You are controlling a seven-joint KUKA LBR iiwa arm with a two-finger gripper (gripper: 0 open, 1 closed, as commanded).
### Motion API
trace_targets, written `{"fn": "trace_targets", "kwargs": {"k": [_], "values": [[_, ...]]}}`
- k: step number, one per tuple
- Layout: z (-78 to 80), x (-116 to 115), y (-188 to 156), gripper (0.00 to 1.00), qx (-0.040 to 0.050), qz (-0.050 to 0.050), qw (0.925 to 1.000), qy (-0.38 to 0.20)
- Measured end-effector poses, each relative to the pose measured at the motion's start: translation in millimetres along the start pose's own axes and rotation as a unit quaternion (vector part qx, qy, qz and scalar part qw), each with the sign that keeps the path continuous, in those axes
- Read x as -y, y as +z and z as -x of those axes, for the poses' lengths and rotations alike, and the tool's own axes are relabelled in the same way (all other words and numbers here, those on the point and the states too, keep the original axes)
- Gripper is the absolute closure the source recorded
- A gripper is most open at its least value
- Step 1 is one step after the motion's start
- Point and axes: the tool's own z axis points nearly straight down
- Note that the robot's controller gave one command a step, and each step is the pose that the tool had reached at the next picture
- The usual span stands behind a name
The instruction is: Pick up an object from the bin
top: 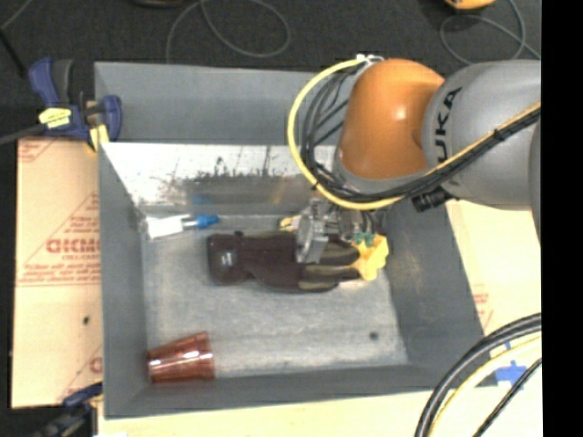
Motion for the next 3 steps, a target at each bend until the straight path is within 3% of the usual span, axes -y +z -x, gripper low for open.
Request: {"fn": "trace_targets", "kwargs": {"k": [1,2,3], "values": [[0.0,0,0,1.0,0.0,0.0,1.0,0.0],[6.3,5,39,1.0,0.0055,0.001,1.0,0.0],[-11.3,12,94,1.0,0.0033,0.0,0.9999,0.01]]}}
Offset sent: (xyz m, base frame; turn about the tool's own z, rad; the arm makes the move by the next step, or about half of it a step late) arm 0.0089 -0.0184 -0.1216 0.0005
